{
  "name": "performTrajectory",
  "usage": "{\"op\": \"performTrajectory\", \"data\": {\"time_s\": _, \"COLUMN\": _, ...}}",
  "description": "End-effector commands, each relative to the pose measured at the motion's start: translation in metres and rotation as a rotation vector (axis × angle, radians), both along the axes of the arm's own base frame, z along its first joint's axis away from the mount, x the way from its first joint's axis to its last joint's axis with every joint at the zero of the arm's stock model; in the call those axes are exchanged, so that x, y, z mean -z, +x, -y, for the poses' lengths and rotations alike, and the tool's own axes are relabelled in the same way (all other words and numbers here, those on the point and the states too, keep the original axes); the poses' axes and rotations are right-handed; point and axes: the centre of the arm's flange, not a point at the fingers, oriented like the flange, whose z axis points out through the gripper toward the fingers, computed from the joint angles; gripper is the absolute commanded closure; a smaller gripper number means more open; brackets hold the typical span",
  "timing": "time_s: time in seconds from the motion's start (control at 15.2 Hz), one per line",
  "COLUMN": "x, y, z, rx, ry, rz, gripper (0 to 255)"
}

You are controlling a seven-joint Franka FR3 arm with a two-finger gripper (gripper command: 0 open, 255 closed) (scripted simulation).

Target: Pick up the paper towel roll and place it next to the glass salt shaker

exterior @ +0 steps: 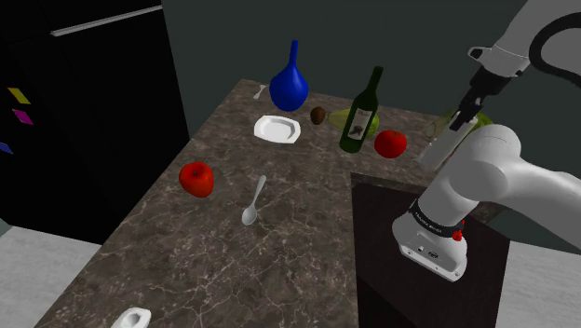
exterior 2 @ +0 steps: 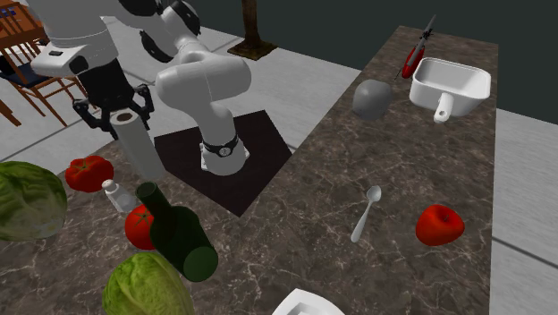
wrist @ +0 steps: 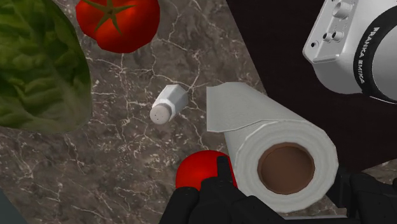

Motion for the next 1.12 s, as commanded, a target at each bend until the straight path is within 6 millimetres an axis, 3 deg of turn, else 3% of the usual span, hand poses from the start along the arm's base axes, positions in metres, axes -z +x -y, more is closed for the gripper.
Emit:
{"op": "performTrajectory", "data": {"time_s": 0.0, "x": 0.01, "y": 0.0, "z": -0.001, "rx": 0.0, "ry": 0.0, "rz": 0.0, "gripper": 255}}
{"op": "performTrajectory", "data": {"time_s": 0.4, "x": 0.047, "y": 0.0, "z": -0.001, "rx": 0.0, "ry": 0.0, "rz": 0.0, "gripper": 255}}
{"op": "performTrajectory", "data": {"time_s": 0.92, "x": 0.046, "y": 0.0, "z": -0.001, "rx": 0.0, "ry": 0.0, "rz": 0.0, "gripper": 255}}
{"op": "performTrajectory", "data": {"time_s": 0.99, "x": 0.046, "y": 0.0, "z": -0.001, "rx": 0.0, "ry": 0.0, "rz": 0.0, "gripper": 0}}
{"op": "performTrajectory", "data": {"time_s": 1.06, "x": 0.046, "y": 0.0, "z": -0.001, "rx": 0.0, "ry": 0.0, "rz": 0.0, "gripper": 0}}
